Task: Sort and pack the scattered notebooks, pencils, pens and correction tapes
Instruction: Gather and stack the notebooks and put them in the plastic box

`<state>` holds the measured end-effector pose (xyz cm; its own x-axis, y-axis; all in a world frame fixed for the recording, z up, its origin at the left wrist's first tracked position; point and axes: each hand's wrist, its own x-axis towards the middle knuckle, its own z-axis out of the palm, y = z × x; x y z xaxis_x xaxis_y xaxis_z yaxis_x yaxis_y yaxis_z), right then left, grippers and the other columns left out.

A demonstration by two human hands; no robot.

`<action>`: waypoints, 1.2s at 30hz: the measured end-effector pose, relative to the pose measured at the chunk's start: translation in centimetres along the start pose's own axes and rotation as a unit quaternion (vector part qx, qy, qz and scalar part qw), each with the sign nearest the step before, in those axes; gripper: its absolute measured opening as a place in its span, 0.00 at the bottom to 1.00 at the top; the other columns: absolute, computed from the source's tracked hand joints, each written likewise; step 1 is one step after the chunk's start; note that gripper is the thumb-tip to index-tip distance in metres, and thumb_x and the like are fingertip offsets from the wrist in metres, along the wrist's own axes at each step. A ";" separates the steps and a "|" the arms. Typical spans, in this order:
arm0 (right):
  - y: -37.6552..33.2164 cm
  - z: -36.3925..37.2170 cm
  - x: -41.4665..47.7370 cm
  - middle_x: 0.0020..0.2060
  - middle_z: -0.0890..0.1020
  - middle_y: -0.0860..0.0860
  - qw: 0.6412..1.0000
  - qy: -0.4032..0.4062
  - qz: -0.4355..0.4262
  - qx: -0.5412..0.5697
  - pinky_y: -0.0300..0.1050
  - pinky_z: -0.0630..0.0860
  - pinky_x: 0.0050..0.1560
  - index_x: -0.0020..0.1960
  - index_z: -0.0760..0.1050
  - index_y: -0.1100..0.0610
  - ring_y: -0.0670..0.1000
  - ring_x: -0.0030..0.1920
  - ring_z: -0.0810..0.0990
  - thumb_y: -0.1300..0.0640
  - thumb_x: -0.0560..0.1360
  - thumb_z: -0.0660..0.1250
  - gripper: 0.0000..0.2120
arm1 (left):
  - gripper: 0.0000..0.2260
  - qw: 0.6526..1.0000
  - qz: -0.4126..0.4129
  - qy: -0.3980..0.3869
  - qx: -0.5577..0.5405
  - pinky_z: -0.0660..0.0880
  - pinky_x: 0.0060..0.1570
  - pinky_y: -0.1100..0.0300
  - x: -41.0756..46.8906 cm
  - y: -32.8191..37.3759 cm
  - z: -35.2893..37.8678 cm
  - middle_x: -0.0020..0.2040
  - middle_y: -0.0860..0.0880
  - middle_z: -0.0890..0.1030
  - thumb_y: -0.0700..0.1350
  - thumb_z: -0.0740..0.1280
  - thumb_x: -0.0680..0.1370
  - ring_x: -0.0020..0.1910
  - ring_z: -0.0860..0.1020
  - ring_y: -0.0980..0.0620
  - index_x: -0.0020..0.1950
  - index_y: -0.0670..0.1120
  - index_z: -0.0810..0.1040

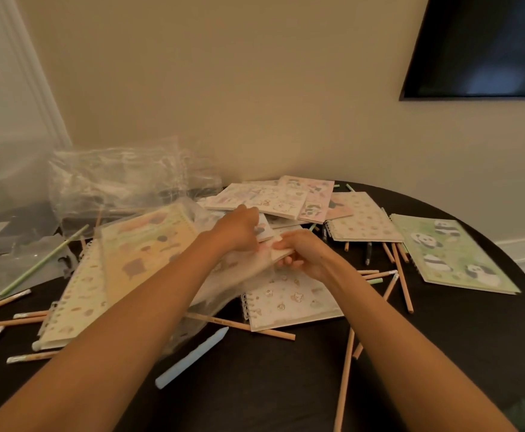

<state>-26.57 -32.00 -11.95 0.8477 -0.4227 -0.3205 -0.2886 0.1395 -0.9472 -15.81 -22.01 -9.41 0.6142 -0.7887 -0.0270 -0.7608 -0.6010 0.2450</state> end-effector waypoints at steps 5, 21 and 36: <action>-0.3 -1.9 -1.3 0.28 0.73 0.57 0.994 0.075 -0.010 0.076 0.33 0.58 0.15 0.45 0.73 0.68 0.44 0.16 0.66 0.70 0.74 0.61 0.03 | 0.16 0.998 -0.015 0.014 0.054 0.72 0.55 0.53 0.2 0.4 0.0 0.62 0.43 0.72 0.39 0.65 0.75 0.59 0.72 0.44 0.63 0.42 0.70; 1.5 -9.7 -11.2 0.33 0.74 0.56 0.928 0.264 -0.112 0.237 0.32 0.58 0.14 0.61 0.68 0.68 0.42 0.15 0.64 0.71 0.73 0.58 0.16 | 0.20 0.964 -0.066 0.179 -0.183 0.63 0.35 0.56 -2.3 2.5 0.5 0.27 0.47 0.63 0.46 0.62 0.78 0.30 0.65 0.47 0.28 0.45 0.61; 1.2 -4.7 -11.7 0.51 0.83 0.55 0.957 0.042 -0.190 0.215 0.43 0.80 0.36 0.59 0.73 0.59 0.54 0.49 0.83 0.65 0.75 0.58 0.14 | 0.09 0.720 -0.074 0.093 -0.684 0.77 0.25 0.60 -11.4 -1.0 -2.9 0.43 0.46 0.81 0.35 0.60 0.78 0.32 0.82 0.54 0.57 0.44 0.72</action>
<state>-38.96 -31.08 -9.33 0.8110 -0.5843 0.0307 0.2578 0.3097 -0.9152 -21.48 -12.02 -6.49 0.7816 -0.6215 -0.0526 0.1560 0.1131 0.9813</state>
